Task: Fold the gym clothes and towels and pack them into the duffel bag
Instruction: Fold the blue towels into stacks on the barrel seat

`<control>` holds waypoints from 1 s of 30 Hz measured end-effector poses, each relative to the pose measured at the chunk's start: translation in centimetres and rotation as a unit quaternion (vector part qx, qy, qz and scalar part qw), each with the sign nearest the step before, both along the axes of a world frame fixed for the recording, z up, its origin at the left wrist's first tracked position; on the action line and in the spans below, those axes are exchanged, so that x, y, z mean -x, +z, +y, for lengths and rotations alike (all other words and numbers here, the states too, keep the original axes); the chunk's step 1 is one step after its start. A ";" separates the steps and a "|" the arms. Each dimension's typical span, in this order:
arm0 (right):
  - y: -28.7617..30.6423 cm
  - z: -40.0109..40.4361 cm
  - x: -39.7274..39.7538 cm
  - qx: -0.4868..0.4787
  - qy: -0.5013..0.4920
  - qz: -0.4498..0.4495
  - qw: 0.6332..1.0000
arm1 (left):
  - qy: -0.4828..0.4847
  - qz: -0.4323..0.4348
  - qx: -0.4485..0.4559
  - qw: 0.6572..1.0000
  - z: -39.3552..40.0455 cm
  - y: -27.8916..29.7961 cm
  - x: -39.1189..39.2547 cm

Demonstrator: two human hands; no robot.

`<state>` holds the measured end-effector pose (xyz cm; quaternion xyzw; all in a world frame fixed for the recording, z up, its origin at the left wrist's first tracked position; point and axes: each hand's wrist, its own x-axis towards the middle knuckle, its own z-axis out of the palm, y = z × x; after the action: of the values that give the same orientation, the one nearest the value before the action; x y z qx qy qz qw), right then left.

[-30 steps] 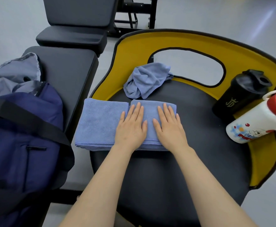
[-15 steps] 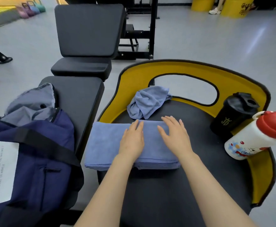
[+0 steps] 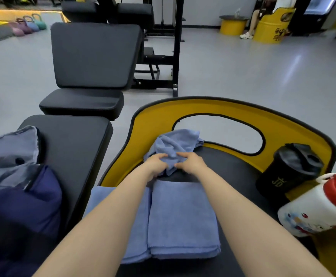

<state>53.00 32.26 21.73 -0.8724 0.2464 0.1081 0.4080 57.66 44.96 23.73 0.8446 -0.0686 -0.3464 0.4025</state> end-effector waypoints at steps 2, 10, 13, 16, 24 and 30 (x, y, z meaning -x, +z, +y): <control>-0.8 0.0 -0.5 -0.046 -0.025 0.007 0.999 | 0.024 -0.002 0.009 1.000 -0.2 -0.9 -0.5; 0.3 1.1 0.4 -0.064 0.015 -0.040 0.997 | 0.130 -0.025 0.136 0.982 -0.4 1.2 0.0; 2.0 1.8 1.2 -0.006 -0.009 -0.073 0.997 | 0.095 -0.052 0.163 0.981 -0.7 4.0 1.3; 5.5 2.0 2.4 0.042 -0.066 -0.149 0.986 | 0.071 -0.139 0.166 0.974 -0.3 7.7 2.2; 17.8 1.6 5.7 0.084 -0.107 -0.299 0.945 | 0.051 -0.272 0.160 0.948 1.6 18.6 4.6; 27.7 2.2 8.1 0.116 -0.070 -0.330 0.934 | 0.051 -0.332 0.162 0.928 2.2 27.1 8.0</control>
<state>44.93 34.47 49.39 -0.8809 0.1687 -0.2440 0.3687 49.63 47.20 50.79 0.8369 -0.2101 -0.0088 0.5053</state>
